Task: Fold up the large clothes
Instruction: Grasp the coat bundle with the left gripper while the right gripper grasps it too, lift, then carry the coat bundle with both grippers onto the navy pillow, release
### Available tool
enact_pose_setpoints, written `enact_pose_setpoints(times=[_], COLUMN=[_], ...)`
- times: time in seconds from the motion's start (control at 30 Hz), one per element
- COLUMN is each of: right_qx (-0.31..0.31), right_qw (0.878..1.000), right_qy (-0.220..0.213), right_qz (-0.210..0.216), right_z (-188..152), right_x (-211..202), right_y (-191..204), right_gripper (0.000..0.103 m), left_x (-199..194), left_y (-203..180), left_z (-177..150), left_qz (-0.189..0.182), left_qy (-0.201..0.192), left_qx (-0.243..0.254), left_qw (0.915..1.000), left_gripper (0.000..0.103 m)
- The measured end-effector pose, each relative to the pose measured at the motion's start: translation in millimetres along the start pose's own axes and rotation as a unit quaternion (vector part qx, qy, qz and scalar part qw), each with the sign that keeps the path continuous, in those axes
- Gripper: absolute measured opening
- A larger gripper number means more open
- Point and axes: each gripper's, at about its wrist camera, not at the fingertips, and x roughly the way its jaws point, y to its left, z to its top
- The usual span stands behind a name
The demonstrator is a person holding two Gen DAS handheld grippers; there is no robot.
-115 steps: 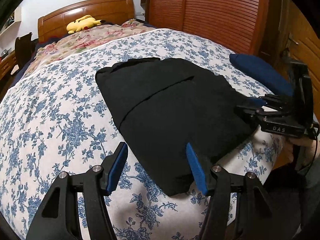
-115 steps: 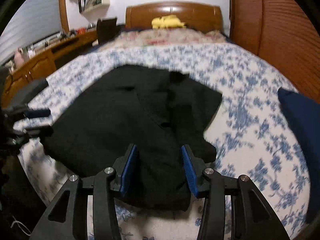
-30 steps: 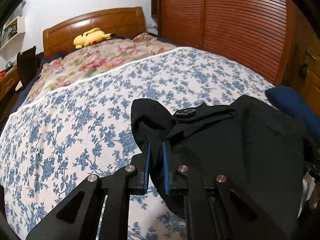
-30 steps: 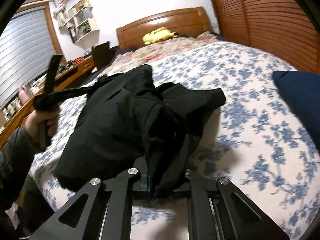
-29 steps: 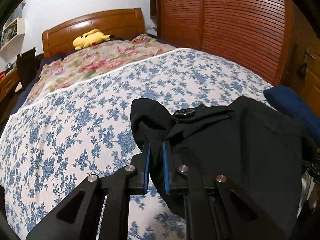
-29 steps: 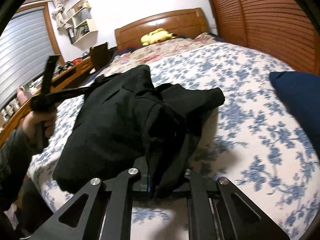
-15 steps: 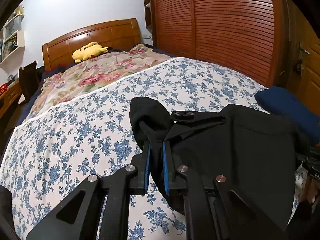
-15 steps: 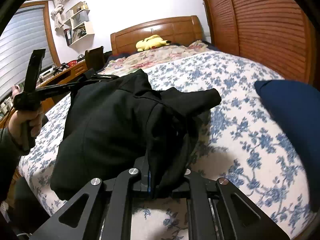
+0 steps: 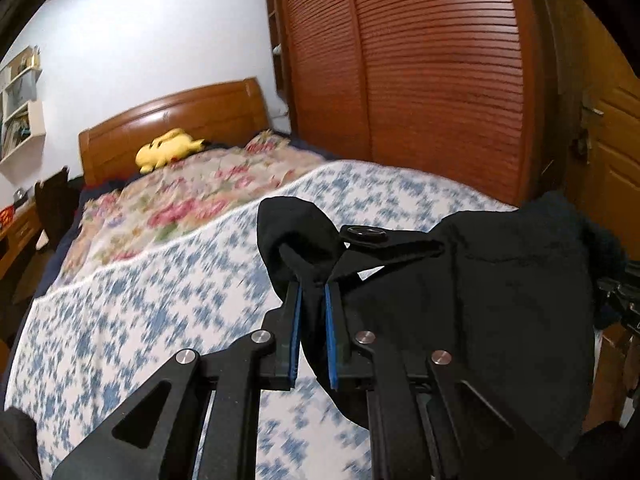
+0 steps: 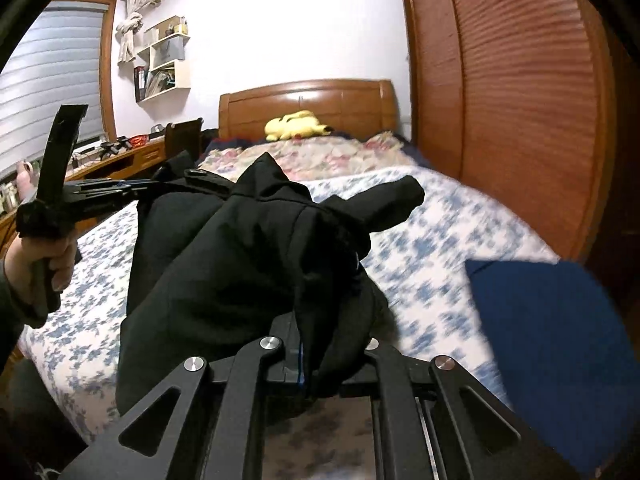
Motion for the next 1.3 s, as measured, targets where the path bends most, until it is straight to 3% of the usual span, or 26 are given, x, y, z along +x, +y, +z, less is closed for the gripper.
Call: enact_pose_setpoints(times=[0.37,0.63,0.73,0.9,1.0,1.1,1.2,1.3], right_qx=[-0.05,-0.014,0.014,0.045,0.065,0.095,0.096,0.077], right_qw=[0.988,0.968,0.965,0.96,0.958,0.96,0.956,0.954], right_qy=[-0.033,-0.008,0.025,0.084,0.095,0.087,0.062,0.038], right_qz=[-0.141,-0.251,-0.262,-0.264,-0.262,-0.247,-0.269,-0.288], right_z=[37.9,5.5,-19.5,-53.1,-49.8,-36.9,-33.9,-26.2], right_x=[-93.7,-157.1,-160.1,-154.8,-156.3,-168.1,-190.5,-208.0], right_y=[-96.4,-172.2,-193.9,-212.9,-215.9,-212.2,-209.4,-193.1], right_gripper=[0.008,0.008,0.008,0.012,0.028,0.042,0.055,0.06], left_x=[31.7,75.0,95.7,115.7,116.1,109.5,98.8,88.7], left_y=[-128.4,-257.3,-288.4,-293.3,-277.6,-271.1,-257.2,-248.8], left_z=[89.2,112.3,104.4,91.2,84.0,73.4,63.5,53.1], left_qz=[-0.071,-0.146,-0.15,-0.147,-0.156,-0.164,-0.175,-0.191], left_qy=[-0.055,-0.045,-0.026,0.008,0.022,0.028,0.027,0.036], left_qx=[0.032,0.062,0.081,0.075,0.063,0.068,0.066,0.064], left_qw=[0.9954,0.9864,0.9849,0.9863,0.9854,0.9838,0.9819,0.9789], left_gripper=[0.011,0.011,0.012,0.015,0.021,0.029,0.039,0.043])
